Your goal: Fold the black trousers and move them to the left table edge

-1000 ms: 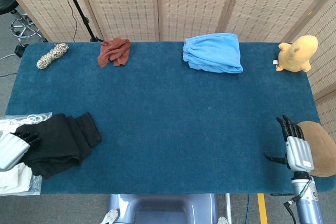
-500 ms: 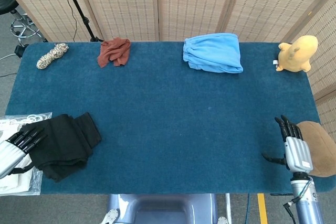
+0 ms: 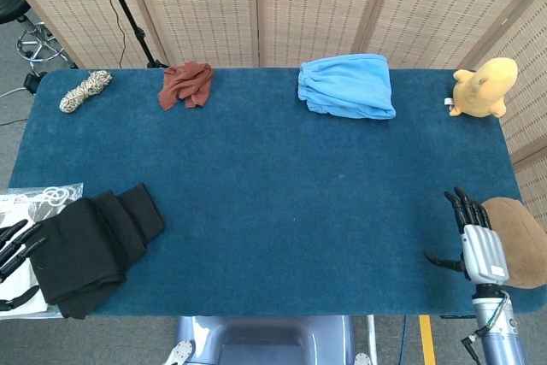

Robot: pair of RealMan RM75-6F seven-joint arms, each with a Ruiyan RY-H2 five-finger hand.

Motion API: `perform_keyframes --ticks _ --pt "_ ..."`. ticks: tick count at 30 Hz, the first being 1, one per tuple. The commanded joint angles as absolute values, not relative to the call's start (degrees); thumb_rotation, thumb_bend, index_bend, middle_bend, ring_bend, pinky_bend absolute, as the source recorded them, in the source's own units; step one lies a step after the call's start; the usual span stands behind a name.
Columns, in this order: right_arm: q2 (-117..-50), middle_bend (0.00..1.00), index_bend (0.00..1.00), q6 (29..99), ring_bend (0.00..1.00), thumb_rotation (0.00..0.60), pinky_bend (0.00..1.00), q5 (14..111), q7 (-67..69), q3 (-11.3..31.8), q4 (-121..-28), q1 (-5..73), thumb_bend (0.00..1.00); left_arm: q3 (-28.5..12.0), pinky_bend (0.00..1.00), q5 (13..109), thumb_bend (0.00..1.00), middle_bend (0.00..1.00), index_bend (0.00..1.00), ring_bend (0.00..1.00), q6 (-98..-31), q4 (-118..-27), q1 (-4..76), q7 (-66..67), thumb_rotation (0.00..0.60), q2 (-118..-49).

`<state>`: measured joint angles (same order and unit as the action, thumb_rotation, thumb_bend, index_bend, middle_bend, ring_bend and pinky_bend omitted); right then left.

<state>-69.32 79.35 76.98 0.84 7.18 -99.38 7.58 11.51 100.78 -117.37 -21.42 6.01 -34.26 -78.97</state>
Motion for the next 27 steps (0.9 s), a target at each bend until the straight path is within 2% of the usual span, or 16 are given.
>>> perform_keyframes --ticks 1,4,6,10,14,17,21,27 --pt "-68.95 0.00 0.07 79.61 0.00 0.600 0.03 77.22 1.17 7.26 -99.44 7.49 0.00 9.74 0.18 98.45 0.30 0.00 0.00 0.00 -112.43 -29.62 6.28 -34.51 0.250 -76.37" --pt "-68.68 0.00 0.06 80.22 0.00 0.600 0.02 77.89 1.14 7.28 -99.14 7.37 0.00 9.49 0.05 97.32 0.30 0.00 0.00 0.00 -106.10 -38.04 7.50 -31.06 0.248 -73.94" --pt "-68.55 0.00 0.06 80.81 0.00 0.600 0.01 78.44 0.78 7.27 -98.83 7.26 0.00 9.22 0.01 96.30 0.30 0.00 0.00 0.00 -101.78 -45.12 8.45 -28.09 0.260 -71.90" --pt "-68.55 0.00 0.04 82.43 0.00 0.600 0.00 79.31 -1.24 7.44 -97.73 7.03 0.00 7.13 0.00 91.64 0.30 0.00 0.00 0.00 -91.33 -62.44 11.09 -20.08 0.292 -67.78" --pt "-69.59 0.00 0.02 84.57 0.00 0.600 0.00 80.02 -5.05 7.78 -95.98 6.87 0.00 4.53 0.00 87.23 0.30 0.00 0.00 0.00 -85.61 -73.03 12.75 -13.31 0.323 -65.61" --pt "-70.21 0.00 0.02 85.47 0.00 0.600 0.00 80.10 -6.72 8.03 -95.07 6.80 0.00 2.17 0.00 83.84 0.30 0.00 0.00 0.00 -83.31 -78.01 13.42 -10.78 0.340 -65.11" --pt "-70.54 0.00 0.02 85.83 0.00 0.600 0.00 79.84 -7.48 8.25 -94.71 6.73 0.00 0.20 0.00 81.36 0.30 0.00 0.00 0.00 -81.90 -81.51 13.70 -9.57 0.392 -65.05" --pt "-70.65 0.00 0.02 85.83 0.00 0.600 0.00 79.34 -7.96 8.41 -94.72 6.66 0.00 -1.00 0.00 80.00 0.30 0.00 0.00 0.00 -79.85 -84.22 14.06 -7.66 0.398 -65.07"
